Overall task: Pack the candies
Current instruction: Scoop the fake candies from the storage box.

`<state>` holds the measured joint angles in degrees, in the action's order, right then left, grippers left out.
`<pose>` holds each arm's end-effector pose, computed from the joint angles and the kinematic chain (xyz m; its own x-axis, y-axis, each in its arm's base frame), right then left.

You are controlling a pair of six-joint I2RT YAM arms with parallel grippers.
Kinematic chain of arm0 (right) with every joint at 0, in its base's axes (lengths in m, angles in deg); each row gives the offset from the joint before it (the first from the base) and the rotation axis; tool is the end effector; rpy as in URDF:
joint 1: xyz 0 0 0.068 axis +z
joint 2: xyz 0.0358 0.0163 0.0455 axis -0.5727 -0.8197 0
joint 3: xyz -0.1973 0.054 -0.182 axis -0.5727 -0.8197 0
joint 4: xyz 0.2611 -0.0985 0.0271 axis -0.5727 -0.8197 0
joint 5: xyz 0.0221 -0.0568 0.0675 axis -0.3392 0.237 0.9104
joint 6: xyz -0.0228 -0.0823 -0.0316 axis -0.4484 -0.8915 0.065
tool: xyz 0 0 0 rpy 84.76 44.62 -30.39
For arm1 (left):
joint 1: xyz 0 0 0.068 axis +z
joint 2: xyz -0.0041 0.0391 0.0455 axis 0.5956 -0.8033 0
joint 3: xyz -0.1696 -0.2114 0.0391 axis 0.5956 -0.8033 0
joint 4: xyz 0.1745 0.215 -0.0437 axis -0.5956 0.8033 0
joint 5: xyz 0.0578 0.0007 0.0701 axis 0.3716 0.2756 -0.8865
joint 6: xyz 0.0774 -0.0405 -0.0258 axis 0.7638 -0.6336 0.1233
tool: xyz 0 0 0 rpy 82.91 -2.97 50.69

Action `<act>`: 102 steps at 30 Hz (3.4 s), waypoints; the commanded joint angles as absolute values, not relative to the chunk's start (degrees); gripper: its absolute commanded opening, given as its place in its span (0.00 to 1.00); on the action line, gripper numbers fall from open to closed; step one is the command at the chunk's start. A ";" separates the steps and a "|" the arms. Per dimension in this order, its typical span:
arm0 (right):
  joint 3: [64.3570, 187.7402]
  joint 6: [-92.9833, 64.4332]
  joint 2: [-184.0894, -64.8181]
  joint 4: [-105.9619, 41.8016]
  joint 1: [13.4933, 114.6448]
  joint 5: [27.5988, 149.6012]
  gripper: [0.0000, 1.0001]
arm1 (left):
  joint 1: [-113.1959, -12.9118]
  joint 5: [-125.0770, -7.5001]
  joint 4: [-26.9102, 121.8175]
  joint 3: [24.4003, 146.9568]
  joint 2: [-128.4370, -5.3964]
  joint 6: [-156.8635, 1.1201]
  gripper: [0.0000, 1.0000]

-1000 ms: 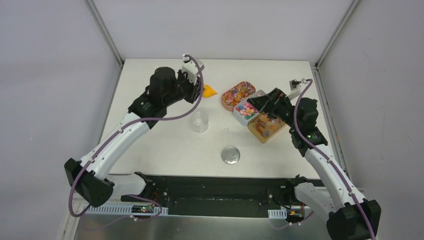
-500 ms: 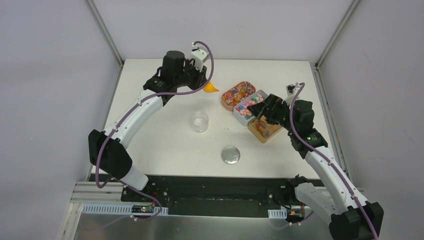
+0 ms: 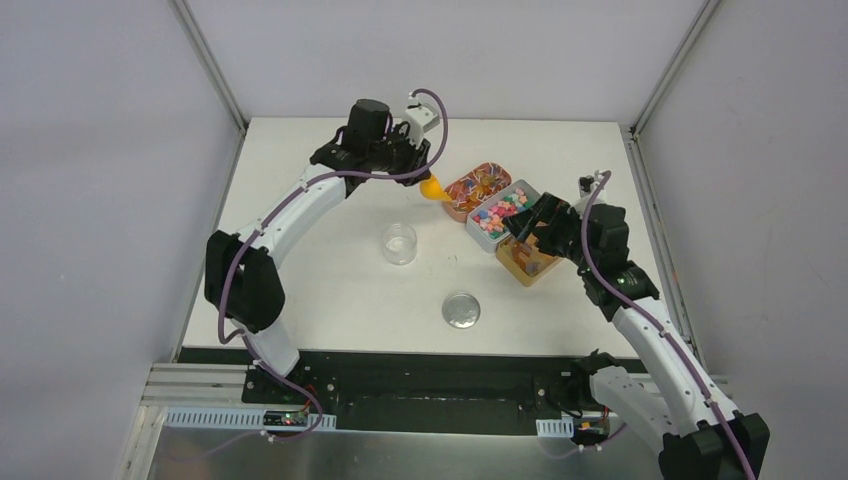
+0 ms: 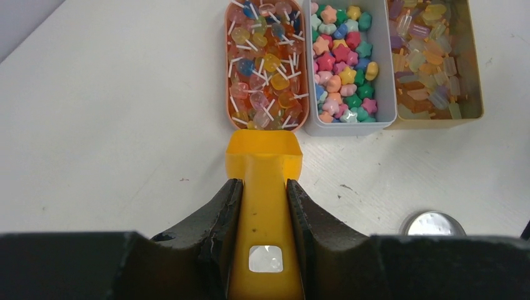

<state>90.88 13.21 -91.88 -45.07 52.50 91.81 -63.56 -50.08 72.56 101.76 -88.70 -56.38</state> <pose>0.2419 0.0927 0.2776 -0.5512 0.4060 -0.7289 -0.1846 0.7926 0.5811 0.3857 -0.2345 0.3161 -0.3392 0.3487 -0.8737 0.7967 0.6003 -0.0698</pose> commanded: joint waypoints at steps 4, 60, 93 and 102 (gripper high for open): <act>90.86 12.94 -95.89 -37.68 52.71 92.92 1.00 | -63.80 -47.04 71.72 110.01 -93.12 -55.55 0.00; 159.22 -18.66 -176.81 -52.69 39.16 108.21 0.33 | -65.42 -50.93 74.71 119.59 -109.62 -52.46 0.00; 154.58 -16.21 -175.83 -49.88 38.43 112.45 0.28 | -65.47 -51.07 48.06 93.86 -101.42 -56.10 0.00; 154.67 -16.13 -175.92 -49.83 38.30 112.64 0.26 | -65.47 -50.92 47.98 92.96 -101.83 -55.34 0.00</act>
